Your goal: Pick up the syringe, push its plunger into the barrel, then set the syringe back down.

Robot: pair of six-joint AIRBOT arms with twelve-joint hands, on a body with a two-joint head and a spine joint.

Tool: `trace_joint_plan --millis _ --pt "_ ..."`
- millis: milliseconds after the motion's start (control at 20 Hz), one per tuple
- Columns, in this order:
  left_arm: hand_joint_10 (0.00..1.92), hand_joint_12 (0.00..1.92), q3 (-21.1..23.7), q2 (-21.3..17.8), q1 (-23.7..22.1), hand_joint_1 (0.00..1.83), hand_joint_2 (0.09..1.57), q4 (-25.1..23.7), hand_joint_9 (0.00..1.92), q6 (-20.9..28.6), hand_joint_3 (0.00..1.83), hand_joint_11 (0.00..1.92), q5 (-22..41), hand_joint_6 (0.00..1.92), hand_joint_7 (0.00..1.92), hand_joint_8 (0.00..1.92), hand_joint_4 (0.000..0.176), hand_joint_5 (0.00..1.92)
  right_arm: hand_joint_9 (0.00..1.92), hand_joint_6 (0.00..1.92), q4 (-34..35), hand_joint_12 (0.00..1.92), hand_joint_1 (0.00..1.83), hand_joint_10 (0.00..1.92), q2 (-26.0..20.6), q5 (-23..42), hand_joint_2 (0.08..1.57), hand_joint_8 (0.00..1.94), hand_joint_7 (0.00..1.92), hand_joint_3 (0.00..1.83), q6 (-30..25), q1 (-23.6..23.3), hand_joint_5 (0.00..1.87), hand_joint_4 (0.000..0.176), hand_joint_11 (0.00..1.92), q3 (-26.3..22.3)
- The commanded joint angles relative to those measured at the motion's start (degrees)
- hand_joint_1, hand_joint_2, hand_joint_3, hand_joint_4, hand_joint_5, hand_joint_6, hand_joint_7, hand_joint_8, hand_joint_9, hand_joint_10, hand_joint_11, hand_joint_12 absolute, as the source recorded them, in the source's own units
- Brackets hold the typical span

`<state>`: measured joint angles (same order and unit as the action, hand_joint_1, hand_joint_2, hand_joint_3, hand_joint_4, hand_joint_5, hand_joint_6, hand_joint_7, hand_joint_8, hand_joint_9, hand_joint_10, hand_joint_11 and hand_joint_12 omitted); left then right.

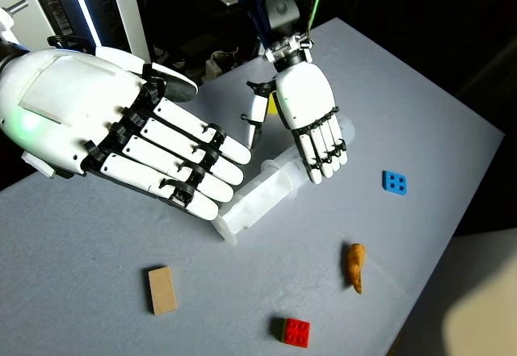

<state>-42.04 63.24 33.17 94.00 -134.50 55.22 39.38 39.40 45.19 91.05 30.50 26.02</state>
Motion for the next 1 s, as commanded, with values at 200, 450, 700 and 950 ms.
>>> trace_joint_plan --millis 200,450,700,950 --pt "0.0 0.0 -1.53 0.88 0.87 0.43 1.06 -5.12 0.0 0.11 0.01 0.0 0.01 0.0 0.0 0.0 0.0 0.0 0.21 0.01 -2.75 0.55 0.17 0.01 -0.29 5.72 1.1 0.01 0.24 0.0 -0.67 -0.86 0.24 0.0 0.0 -0.36" --pt "0.0 0.0 -2.23 1.4 1.93 0.41 1.06 -6.02 0.0 0.18 0.0 0.0 -0.49 0.0 0.0 0.0 0.0 0.0 0.22 0.0 -2.76 0.61 0.17 0.0 -0.35 5.53 1.09 0.0 0.24 0.0 -1.07 -0.86 0.24 0.0 0.0 -0.52" --pt "0.0 0.0 -3.28 2.21 3.23 0.36 1.08 -7.32 0.0 1.52 0.01 0.0 -0.93 0.0 0.0 0.0 0.0 0.0 0.21 0.0 -2.76 0.6 0.15 0.0 -0.36 5.55 1.1 0.0 0.23 0.0 -1.28 -0.89 0.23 0.0 0.0 -0.56" --pt "0.0 0.0 -4.01 3.01 4.56 0.36 1.09 -8.51 0.0 1.83 0.01 0.0 -1.28 0.0 0.0 0.0 0.0 0.0 0.22 0.01 -2.77 0.61 0.15 0.0 -0.38 5.55 1.1 0.0 0.25 0.0 -1.52 -0.93 0.24 0.0 0.0 -0.56"
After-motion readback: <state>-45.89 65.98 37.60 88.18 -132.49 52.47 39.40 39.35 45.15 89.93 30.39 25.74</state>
